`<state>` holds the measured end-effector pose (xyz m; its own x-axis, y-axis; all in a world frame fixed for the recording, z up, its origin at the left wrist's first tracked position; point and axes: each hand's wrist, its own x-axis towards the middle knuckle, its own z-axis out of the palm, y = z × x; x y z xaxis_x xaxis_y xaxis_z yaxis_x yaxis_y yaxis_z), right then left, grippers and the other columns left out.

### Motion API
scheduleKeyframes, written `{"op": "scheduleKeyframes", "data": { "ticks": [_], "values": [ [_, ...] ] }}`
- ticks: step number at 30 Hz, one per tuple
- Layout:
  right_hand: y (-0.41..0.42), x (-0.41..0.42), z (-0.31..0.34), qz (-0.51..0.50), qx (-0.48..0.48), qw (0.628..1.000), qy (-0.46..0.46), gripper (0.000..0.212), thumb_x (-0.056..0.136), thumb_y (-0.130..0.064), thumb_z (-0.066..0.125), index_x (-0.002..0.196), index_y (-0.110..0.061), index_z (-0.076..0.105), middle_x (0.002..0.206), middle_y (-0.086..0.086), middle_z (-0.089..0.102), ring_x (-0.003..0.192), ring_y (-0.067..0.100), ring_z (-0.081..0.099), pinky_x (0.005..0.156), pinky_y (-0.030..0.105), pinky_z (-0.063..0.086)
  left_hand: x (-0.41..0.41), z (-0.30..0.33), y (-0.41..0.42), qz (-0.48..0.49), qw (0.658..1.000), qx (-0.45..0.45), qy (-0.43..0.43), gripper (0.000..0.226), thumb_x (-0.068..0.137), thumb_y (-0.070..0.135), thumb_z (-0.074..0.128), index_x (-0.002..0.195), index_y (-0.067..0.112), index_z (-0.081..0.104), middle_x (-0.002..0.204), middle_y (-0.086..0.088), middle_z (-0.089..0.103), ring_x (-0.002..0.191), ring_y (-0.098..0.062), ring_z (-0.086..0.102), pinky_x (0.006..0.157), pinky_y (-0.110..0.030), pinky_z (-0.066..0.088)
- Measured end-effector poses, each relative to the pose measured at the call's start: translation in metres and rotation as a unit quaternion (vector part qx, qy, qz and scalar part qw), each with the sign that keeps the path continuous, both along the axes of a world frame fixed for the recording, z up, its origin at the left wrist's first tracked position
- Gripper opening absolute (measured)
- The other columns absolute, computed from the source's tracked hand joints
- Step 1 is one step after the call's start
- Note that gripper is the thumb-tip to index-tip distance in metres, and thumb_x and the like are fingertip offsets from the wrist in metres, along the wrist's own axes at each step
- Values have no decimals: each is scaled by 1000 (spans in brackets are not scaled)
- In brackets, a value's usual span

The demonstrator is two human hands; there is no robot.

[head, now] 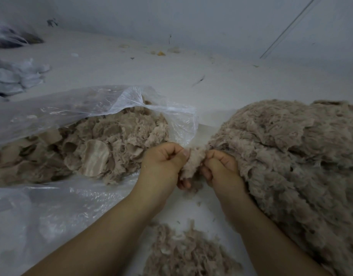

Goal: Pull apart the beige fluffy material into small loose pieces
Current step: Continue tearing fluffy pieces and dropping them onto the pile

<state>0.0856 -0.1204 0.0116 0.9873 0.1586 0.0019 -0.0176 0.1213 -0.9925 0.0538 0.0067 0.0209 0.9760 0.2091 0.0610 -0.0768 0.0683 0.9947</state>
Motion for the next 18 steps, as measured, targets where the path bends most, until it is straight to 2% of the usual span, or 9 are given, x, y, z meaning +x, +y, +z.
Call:
{"op": "scheduleKeyframes", "data": {
  "ticks": [3, 6, 7, 9, 10, 11, 14, 18],
  "values": [
    [-1, -2, 1, 18, 11, 1000, -8, 34, 99, -1, 47, 64, -5, 46, 41, -10, 38, 36, -1, 32, 37, 11, 29, -1, -1, -2, 20, 996, 89, -26, 18, 94, 10, 61, 77, 5, 62, 53, -11, 58, 42, -21, 51, 42, -38, 47],
    [-1, -4, 0, 26, 0, 1000, -11, 32, 96, 3, 49, 65, -1, 49, 42, -8, 43, 37, 1, 37, 40, 14, 32, -1, -1, -4, 4, 990, 137, -33, 10, 93, 6, 60, 85, 11, 59, 55, -19, 55, 44, -22, 47, 42, -47, 45],
    [-1, -3, 0, 25, -5, 1000, -15, 29, 96, 4, 49, 67, 8, 49, 45, 1, 42, 42, 6, 36, 43, 18, 32, -1, -1, -4, -6, 990, 141, -29, 11, 92, 3, 59, 88, 13, 58, 54, -19, 55, 43, -22, 47, 41, -44, 43],
    [0, -3, 0, 31, 3, 999, -18, 23, 95, 4, 49, 81, 23, 50, 55, 22, 41, 53, 22, 35, 52, 29, 31, 0, -3, -4, -20, 989, 146, -28, 14, 90, -1, 58, 90, 14, 57, 45, -5, 52, 38, -13, 44, 38, -28, 37],
    [-1, -3, 1, 37, 7, 999, -18, 23, 95, 4, 49, 86, 26, 51, 58, 28, 43, 56, 24, 36, 54, 32, 32, 0, -2, -3, -22, 988, 147, -31, 15, 90, -1, 58, 88, 14, 58, 43, -1, 50, 36, -10, 43, 39, -24, 35],
    [-1, -3, 1, 38, 5, 999, -20, 23, 95, 5, 49, 86, 26, 51, 55, 27, 43, 54, 23, 37, 53, 29, 33, 1, -1, -3, -21, 988, 149, -35, 14, 90, 1, 60, 85, 14, 59, 44, -3, 50, 37, -11, 42, 40, -25, 36],
    [-3, -2, -3, 37, -11, 999, -32, 23, 93, 9, 49, 76, 24, 48, 46, -1, 38, 42, 4, 32, 42, 16, 30, 5, 1, 0, -3, 985, 167, -48, 16, 91, 6, 64, 76, 12, 63, 49, -14, 49, 42, -16, 42, 40, -39, 40],
    [-1, -2, -1, 23, -3, 1000, -12, 18, 92, 10, 48, 78, 20, 53, 44, -5, 42, 37, 1, 34, 38, 13, 32, 6, 2, -1, 20, 985, 166, -43, 20, 91, 9, 64, 71, 10, 62, 49, -4, 49, 45, -17, 43, 43, -38, 41]
  ]
}}
